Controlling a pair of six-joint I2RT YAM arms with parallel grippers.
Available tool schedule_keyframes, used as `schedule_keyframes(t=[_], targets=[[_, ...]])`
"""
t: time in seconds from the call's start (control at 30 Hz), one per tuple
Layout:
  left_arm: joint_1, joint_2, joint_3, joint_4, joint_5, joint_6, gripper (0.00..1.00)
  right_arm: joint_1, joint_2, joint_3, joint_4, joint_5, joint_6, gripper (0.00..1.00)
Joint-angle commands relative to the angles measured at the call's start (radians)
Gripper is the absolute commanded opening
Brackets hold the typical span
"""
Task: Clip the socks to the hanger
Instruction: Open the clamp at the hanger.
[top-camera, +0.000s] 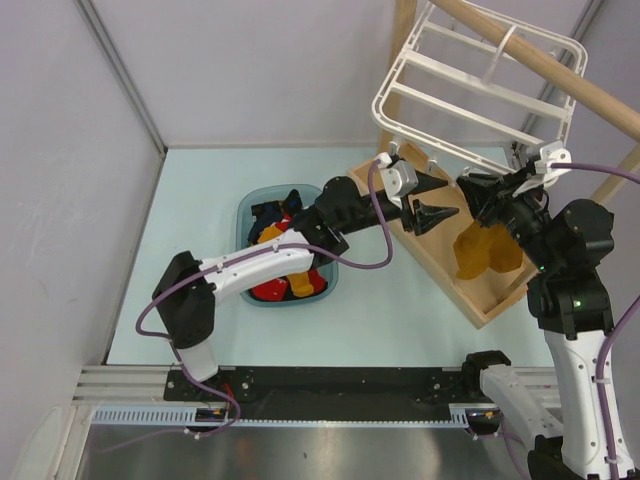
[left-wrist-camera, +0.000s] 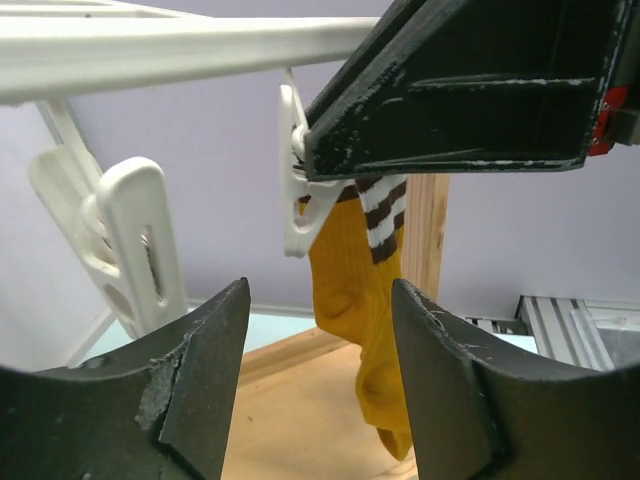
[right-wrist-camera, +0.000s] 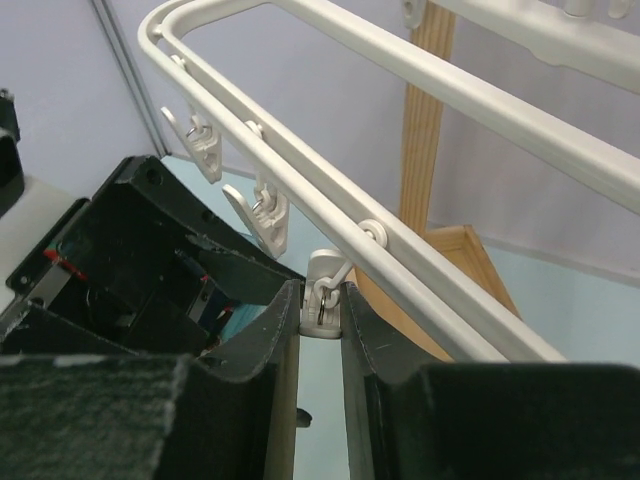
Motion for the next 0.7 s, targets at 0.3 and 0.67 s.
schedule_keyframes(t=[0.3, 0.67], targets=[[0.033, 0.043, 0.245, -0.128, 0.112, -0.006, 0.66, -0.018, 0.008, 0.024, 0.023, -0.146, -0.030, 0.10], [0.033, 0.082, 0.302, -0.177, 0.133, -0.010, 0.42, -0.027, 0.003, 0.024, 0.030, -0.170, 0.026, 0.19]])
